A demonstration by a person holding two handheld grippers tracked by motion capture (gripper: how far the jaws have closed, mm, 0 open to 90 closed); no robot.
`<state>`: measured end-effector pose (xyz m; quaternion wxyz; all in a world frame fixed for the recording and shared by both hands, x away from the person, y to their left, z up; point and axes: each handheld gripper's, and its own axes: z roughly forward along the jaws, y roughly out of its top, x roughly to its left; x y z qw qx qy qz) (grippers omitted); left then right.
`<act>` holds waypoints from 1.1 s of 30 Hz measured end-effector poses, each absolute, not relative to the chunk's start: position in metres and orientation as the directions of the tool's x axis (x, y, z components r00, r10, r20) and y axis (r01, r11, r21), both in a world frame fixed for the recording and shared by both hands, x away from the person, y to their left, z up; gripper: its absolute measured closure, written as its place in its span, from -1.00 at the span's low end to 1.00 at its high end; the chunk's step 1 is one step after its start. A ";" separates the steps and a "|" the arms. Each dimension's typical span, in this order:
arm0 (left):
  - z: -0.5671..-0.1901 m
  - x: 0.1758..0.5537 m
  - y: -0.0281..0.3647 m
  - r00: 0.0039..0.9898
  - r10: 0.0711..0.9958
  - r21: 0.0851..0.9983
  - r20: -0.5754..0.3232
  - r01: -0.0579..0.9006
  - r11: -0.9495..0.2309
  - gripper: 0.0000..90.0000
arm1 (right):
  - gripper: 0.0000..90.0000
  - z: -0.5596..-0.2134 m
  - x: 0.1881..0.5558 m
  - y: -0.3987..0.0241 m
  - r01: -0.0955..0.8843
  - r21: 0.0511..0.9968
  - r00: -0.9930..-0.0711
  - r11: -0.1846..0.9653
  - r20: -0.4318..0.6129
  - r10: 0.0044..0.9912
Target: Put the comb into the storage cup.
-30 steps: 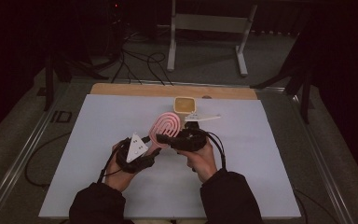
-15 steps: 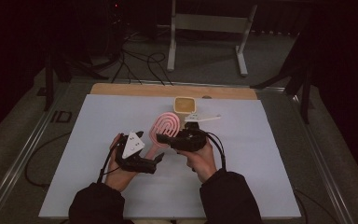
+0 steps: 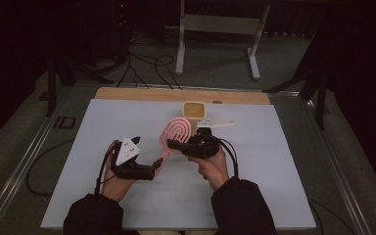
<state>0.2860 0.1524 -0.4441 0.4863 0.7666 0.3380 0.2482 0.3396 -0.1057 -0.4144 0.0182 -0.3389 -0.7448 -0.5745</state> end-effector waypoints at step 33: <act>-0.485 0.249 0.229 0.524 0.850 0.917 0.054 0.311 -0.250 -1.00 | 0.41 -0.411 0.343 -0.110 0.527 0.846 -0.760 0.086 0.423 0.494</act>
